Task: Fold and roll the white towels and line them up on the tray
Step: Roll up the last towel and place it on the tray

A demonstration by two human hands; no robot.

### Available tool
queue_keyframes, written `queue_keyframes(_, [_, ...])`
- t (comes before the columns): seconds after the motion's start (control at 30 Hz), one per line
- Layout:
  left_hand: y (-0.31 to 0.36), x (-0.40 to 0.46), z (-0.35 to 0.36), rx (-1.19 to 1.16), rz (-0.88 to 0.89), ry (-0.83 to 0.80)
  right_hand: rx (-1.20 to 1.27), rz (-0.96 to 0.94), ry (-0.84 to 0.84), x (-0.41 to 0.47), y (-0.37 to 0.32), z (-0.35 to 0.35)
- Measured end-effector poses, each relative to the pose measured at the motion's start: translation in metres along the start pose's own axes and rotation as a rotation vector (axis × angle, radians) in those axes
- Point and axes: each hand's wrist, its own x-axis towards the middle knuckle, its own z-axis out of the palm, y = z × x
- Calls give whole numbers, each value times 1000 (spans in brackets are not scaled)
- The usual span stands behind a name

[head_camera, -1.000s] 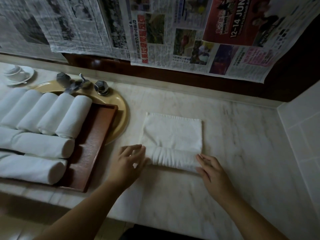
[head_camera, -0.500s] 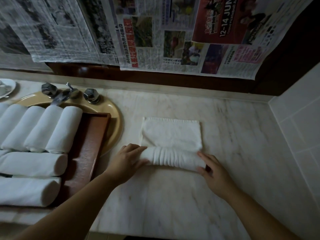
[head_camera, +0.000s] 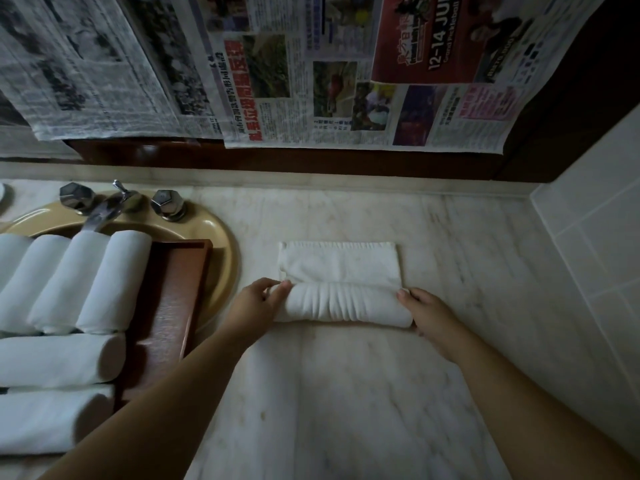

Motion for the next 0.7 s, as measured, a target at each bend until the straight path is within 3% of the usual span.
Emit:
queue_keyframes(0.13, [12, 3, 4, 132, 103, 126, -134, -104, 116, 1, -16, 0])
queue_keyframes(0.2, [10, 0, 6, 342, 353, 232, -384, -247, 259, -4, -18, 2])
queue_keyframes(0.27, [3, -3, 12, 601, 668, 227, -760, -490, 389, -16, -21, 15])
queue_keyframes(0.33, [0, -7, 18, 696, 816, 199, -939, -694, 401, -34, -17, 34])
queue_keyframes(0.47, [3, -25, 17, 665, 729, 173, -940, -600, 306, -45, -9, 54])
queue_keyframes(0.6, [3, -34, 17, 725, 555, -22, -997, -417, 110, -41, -19, 53])
queue_keyframes(0.7, [3, -24, 21, 734, 509, -33, -1006, -426, 116, -33, -24, 50])
